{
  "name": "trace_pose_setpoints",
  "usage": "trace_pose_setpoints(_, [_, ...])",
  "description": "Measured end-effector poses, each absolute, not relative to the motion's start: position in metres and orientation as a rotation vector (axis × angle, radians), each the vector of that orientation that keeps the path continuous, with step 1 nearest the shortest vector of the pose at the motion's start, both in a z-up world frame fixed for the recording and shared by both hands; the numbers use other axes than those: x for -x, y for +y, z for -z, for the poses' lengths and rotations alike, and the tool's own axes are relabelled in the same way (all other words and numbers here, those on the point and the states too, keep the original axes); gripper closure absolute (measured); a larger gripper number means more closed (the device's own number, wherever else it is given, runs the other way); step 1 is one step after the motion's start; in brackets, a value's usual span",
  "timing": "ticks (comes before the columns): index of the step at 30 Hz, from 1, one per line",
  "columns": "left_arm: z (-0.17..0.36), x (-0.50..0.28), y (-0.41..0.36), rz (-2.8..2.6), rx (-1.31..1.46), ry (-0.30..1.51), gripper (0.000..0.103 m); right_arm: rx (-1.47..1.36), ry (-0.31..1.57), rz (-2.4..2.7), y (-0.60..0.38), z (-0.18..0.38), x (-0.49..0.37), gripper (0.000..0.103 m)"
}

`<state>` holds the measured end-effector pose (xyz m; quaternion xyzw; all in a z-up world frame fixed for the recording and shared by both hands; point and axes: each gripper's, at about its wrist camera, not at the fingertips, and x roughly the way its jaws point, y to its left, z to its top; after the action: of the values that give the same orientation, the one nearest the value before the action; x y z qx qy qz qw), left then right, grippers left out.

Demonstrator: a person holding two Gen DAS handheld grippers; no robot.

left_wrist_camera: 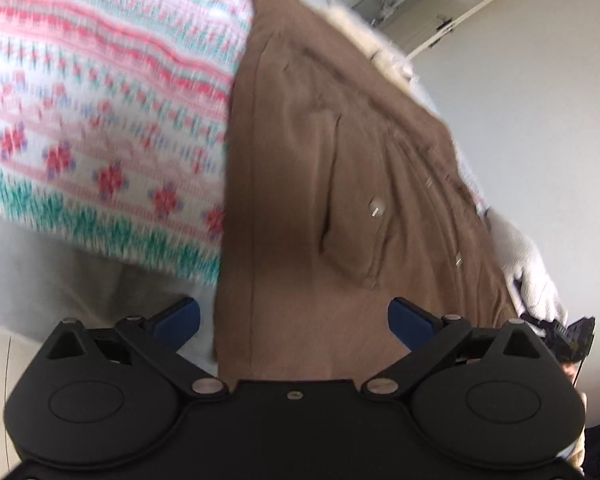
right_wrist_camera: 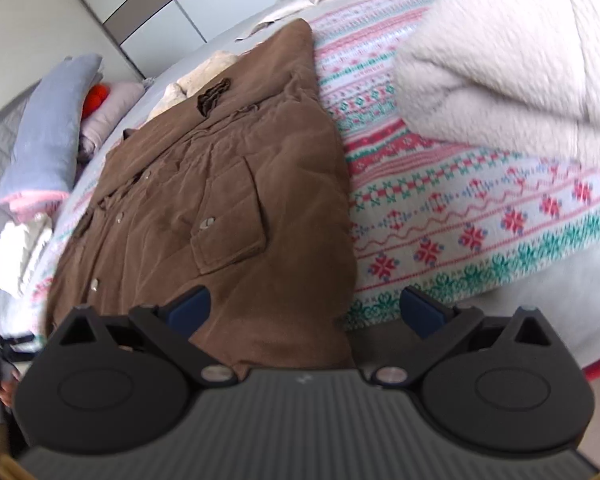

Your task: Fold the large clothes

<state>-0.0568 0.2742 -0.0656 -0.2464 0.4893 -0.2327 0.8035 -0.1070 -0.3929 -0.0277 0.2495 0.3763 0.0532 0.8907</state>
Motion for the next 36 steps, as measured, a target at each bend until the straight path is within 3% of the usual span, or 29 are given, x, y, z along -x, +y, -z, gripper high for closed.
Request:
trace_pose_setpoints(4, [0.082, 0.052, 0.259, 0.482, 0.475, 1.128, 0.004, -0.668, 0.782, -0.110, -0.406, 0.037, 0.099, 0.000])
trace_pose_setpoints(7, [0.090, 0.049, 0.247, 0.455, 0.421, 1.169, 0.017, -0.757, 0.767, -0.105, -0.411, 0.042, 0.094, 0.000])
trace_pose_setpoints(10, [0.089, 0.049, 0.236, 0.452, 0.408, 1.163, 0.022, -0.788, 0.763, -0.096, -0.410, 0.042, 0.087, 0.000])
trace_pose_setpoints(17, [0.087, 0.050, 0.228, 0.474, 0.422, 1.153, 0.039, -0.653, 0.804, -0.053, -0.388, 0.037, 0.078, 0.001])
trace_pose_setpoints(22, [0.083, 0.051, 0.229, 0.489, 0.407, 1.133, 0.053, -0.499, 0.850, -0.031, -0.366, 0.033, 0.079, 0.008])
trace_pose_setpoints(25, [0.077, 0.058, 0.227, 0.501, 0.383, 1.114, 0.063, -0.448, 0.859, -0.019, -0.357, 0.030, 0.083, 0.020])
trace_pose_setpoints(27, [0.072, 0.060, 0.224, 0.508, 0.367, 1.103, 0.068, -0.445, 0.857, -0.035, -0.357, 0.029, 0.087, 0.040])
trace_pose_setpoints(29, [0.064, 0.063, 0.223, 0.519, 0.360, 1.079, 0.073, -0.462, 0.850, -0.059, -0.357, 0.028, 0.091, 0.068])
trace_pose_setpoints(31, [0.056, 0.067, 0.222, 0.544, 0.363, 1.044, 0.076, -0.458, 0.834, -0.075, -0.357, 0.025, 0.099, 0.081])
trace_pose_setpoints(36, [0.029, 0.078, 0.225, 0.625, 0.395, 0.918, 0.080, -0.457, 0.756, -0.141, -0.354, 0.014, 0.115, 0.091])
